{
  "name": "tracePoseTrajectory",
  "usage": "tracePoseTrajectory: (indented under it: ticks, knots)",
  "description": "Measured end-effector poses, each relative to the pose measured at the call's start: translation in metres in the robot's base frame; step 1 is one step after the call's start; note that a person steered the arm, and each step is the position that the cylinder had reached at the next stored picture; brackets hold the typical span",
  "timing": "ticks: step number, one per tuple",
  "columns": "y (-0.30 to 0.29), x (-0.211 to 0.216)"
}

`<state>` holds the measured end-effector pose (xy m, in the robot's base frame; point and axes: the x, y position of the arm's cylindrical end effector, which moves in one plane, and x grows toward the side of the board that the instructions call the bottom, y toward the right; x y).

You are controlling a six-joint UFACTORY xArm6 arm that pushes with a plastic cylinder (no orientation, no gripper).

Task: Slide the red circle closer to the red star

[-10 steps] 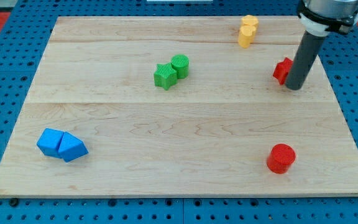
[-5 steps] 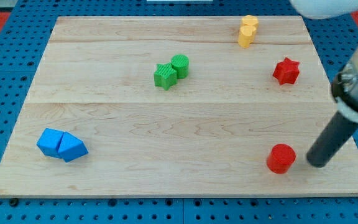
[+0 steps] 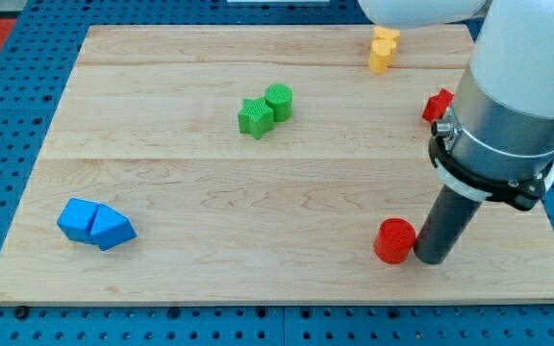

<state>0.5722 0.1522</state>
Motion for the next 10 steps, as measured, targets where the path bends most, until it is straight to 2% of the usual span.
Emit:
tracePoseTrajectory:
  ticks: [1,2,3,5,6,8,10]
  knots:
    - [-0.016,-0.005]
    - [-0.023,0.039]
    - [-0.068,0.039]
    - [-0.086,-0.027]
    - [-0.058,-0.026]
    - [-0.032,0.001]
    - [0.006,-0.059]
